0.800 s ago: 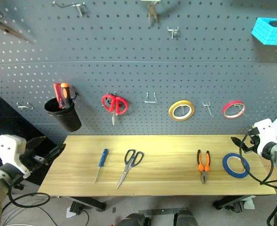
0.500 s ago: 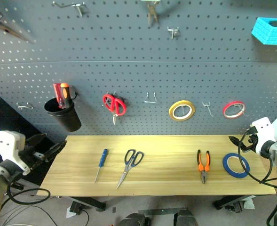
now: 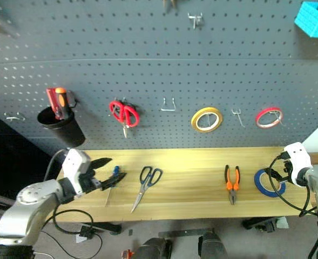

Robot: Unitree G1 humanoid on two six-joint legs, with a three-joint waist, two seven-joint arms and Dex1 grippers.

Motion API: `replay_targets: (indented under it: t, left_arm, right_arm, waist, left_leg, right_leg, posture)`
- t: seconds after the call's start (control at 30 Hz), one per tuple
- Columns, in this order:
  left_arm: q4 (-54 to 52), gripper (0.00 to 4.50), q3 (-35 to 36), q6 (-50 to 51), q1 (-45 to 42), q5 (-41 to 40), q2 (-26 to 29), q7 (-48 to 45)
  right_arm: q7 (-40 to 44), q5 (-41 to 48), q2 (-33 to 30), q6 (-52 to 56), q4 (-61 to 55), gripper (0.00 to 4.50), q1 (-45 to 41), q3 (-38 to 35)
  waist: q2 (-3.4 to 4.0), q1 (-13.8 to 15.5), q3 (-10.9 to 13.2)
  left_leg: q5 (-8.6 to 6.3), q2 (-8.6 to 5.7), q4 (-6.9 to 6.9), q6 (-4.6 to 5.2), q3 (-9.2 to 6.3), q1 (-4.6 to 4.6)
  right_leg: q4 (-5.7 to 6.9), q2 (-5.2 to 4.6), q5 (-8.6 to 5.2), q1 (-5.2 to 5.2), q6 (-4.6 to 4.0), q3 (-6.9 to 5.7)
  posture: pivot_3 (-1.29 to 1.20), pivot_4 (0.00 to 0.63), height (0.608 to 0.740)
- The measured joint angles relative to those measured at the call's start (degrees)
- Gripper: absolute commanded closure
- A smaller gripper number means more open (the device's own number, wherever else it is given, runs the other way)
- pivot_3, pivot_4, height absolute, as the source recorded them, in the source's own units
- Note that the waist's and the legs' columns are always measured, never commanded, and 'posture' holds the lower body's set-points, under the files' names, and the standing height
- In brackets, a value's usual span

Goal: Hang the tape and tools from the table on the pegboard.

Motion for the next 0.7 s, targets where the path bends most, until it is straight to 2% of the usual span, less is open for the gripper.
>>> replay_targets:
  t: [0.2, 0.33, 0.47, 0.7]
  left_arm:
    - [-0.8, 0.04, -13.3, -2.8, -5.6, 4.9, -5.6, -2.7]
    - [2.5, 0.04, -19.7, -7.3, -8.7, 10.6, -9.1, -2.9]
    - [3.1, 0.04, -22.4, -7.7, -8.9, 12.0, -11.8, -2.7]
    - [-0.2, 0.04, -24.6, -6.7, -7.7, 13.0, -13.8, -1.5]
  right_arm:
    - [0.6, 0.0, 1.8, 7.9, 0.9, 0.00, -5.2, 4.0]
    - [-0.1, 0.0, 3.5, 10.4, 2.4, 0.00, -6.5, 4.9]
    - [-1.0, -0.2, 5.0, 11.4, 3.3, 0.00, -6.7, 5.8]
    - [-4.9, -1.3, 9.0, 11.9, 7.7, 0.00, -9.5, 6.6]
  waist:
    - [-0.27, -0.9, 2.6]
    - [-0.49, -0.9, 3.7]
    - [-0.58, -1.0, 4.4]
    - [-0.65, -1.0, 5.6]
  left_leg:
    - [-0.07, 0.01, -0.01, 0.12, 0.34, -0.12]
    - [-0.13, 0.03, 0.00, 0.21, 0.53, -0.18]
    - [-0.16, 0.03, 0.06, 0.25, 0.77, -0.53]
    - [-0.16, 0.05, 0.22, 0.26, 0.89, -0.58]
  right_leg:
    - [-0.03, -0.02, 0.04, -0.17, 0.06, 0.26]
    - [-0.05, -0.01, 0.04, -0.27, 0.06, 0.37]
    - [0.05, -0.01, 0.09, -0.71, 0.15, 0.59]
    - [0.08, 0.01, 0.18, -0.75, 0.31, 0.68]
  posture:
    - [-0.10, 0.323, 0.740]
    - [-0.10, 0.339, 0.740]
    - [-0.08, 0.347, 0.740]
    - [-0.06, 0.362, 0.740]
